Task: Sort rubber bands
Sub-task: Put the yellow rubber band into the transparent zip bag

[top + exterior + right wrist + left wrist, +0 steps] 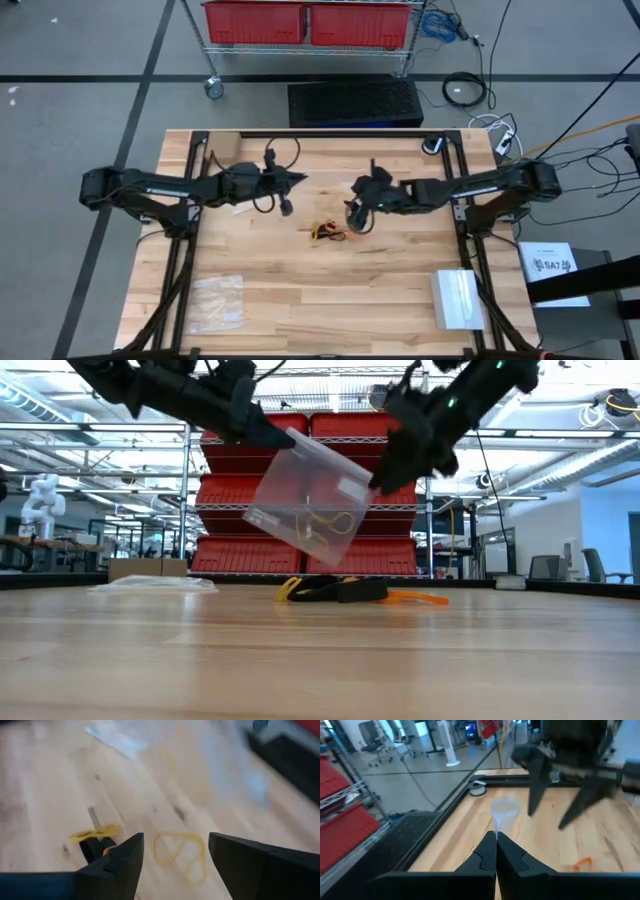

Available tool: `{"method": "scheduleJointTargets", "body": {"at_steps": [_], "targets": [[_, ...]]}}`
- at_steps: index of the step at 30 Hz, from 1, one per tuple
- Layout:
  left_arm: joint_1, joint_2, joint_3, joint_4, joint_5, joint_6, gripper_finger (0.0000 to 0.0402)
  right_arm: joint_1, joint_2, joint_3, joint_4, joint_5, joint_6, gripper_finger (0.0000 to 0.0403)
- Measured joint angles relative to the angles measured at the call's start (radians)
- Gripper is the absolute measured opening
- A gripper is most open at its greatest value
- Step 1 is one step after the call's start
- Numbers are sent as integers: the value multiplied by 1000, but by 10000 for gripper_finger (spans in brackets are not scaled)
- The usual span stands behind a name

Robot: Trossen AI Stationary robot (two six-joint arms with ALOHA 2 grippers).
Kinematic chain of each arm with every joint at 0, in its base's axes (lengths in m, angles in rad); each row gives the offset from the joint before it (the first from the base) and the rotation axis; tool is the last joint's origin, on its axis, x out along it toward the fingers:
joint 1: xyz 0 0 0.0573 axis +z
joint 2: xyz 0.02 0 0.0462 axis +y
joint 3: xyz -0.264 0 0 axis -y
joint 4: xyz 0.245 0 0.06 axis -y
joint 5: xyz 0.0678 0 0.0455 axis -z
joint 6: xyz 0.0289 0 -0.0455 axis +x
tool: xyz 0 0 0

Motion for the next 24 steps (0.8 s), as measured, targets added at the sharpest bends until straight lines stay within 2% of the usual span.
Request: {"method": "scheduleJointTargets", "body": {"at_steps": [4, 10, 19, 24], "targets": [[0, -64, -11, -83, -67, 0, 0, -23, 113, -1, 14, 1, 48, 218], [2, -157, -86, -87, -126, -4, 0, -102, 240, -1, 45, -5, 52, 218], [8, -247, -133, -82, -131, -9, 0, -196, 335, 0, 177, -147, 51, 218], [8, -247, -133, -84, -131, -9, 0, -202, 389, 0, 214, -161, 94, 218]]}}
